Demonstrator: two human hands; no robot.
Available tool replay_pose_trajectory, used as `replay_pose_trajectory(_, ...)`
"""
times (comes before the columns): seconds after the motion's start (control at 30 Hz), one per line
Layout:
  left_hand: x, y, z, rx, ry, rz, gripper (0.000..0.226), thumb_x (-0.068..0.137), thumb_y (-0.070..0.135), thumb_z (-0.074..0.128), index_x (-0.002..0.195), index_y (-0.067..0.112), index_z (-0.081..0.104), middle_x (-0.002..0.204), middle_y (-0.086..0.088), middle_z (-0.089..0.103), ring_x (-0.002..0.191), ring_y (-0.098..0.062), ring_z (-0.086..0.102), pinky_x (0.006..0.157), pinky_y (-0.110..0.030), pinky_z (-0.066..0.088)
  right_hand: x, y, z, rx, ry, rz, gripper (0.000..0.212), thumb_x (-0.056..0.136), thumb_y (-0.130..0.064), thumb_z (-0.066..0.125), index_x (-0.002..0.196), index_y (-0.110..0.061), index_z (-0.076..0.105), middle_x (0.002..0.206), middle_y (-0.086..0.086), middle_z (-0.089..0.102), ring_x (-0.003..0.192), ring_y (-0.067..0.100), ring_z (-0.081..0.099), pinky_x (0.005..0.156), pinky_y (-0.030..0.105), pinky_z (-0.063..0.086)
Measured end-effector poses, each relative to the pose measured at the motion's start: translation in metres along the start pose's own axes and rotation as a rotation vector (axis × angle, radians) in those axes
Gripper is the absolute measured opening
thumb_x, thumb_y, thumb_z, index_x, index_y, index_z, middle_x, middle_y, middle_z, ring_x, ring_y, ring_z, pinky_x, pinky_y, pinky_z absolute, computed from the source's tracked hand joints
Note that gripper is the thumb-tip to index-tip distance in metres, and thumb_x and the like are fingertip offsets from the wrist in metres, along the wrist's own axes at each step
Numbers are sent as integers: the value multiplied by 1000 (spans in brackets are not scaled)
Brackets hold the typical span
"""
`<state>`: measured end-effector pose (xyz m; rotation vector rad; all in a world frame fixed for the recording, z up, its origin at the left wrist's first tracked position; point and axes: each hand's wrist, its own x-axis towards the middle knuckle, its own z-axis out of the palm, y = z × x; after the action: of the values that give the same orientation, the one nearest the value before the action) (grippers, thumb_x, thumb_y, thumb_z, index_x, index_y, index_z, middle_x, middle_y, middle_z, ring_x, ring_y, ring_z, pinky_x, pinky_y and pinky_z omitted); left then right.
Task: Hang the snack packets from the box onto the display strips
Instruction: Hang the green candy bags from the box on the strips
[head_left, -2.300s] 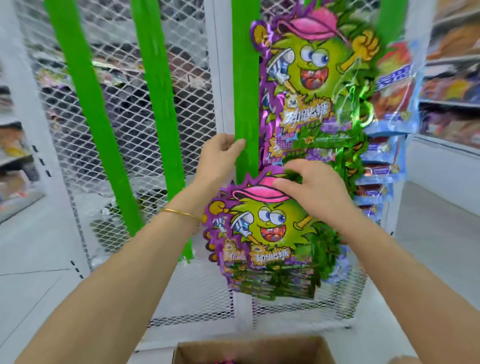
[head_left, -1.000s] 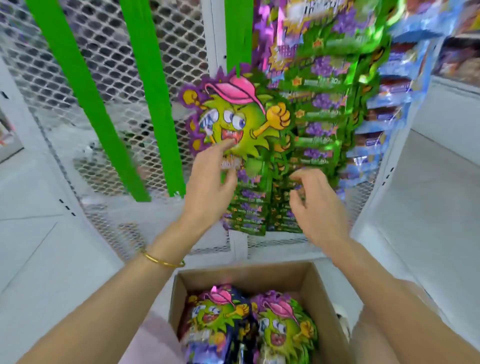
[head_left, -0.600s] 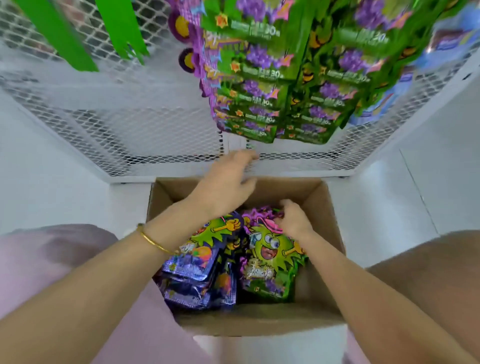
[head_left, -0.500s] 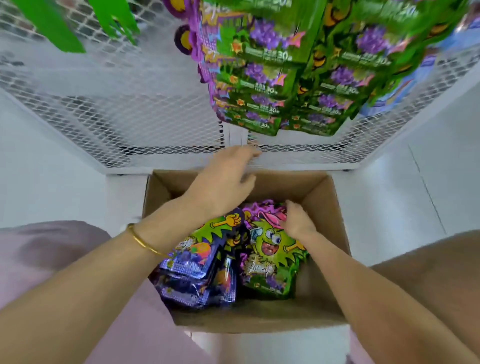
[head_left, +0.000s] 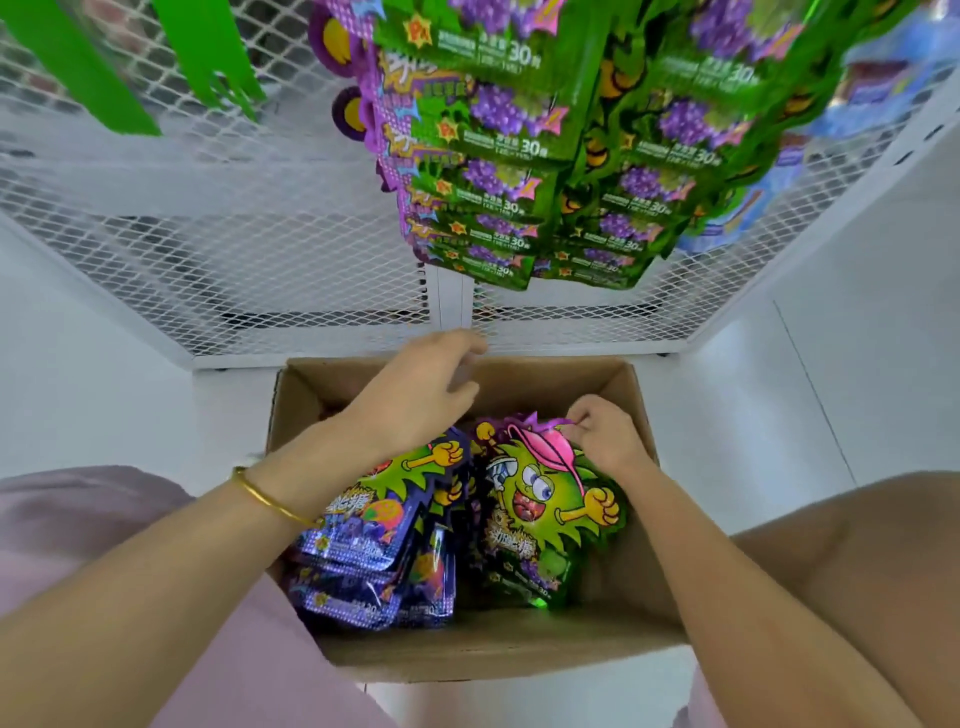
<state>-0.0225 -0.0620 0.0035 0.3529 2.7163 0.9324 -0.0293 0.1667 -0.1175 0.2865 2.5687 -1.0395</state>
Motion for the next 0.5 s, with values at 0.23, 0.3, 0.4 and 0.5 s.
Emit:
replay_pose_trajectory(0.23,-13,32,-1,17,-48,178,54,86,27,63,136,15,44,138,-2,47,129,-16,40,104,-20,26,-74,-81,-95,73,-102,-246,5,84,-1,62,85,-6,62,64,2,54,51,-3,48,50,11,34)
replay_pose_trajectory(0.3,-17,48,-10,-42,-19,195,51,84,26,66,131,15,49,129,0,54,121,-12,47,98,-17,31,-94,-102,-112,94,-114,-313,4,86,-2,61,89,-5,63,63,2,54,52,0,46,54,15,36)
replay_pose_trajectory(0.4,-23,68,-34,-117,70,208,12,83,19,67,94,21,63,82,11,57,76,-3,53,71,-16,41,-115,-132,-132,139,-83,-373,6,87,-10,61,94,-11,62,70,1,62,61,4,54,63,17,43)
replay_pose_trajectory(0.5,-29,83,-67,-148,176,241,35,82,11,67,64,32,45,62,12,43,61,2,44,58,-16,32,-127,-161,-147,151,-48,-421,11,88,-19,62,98,-15,63,83,-4,65,79,5,59,70,14,45)
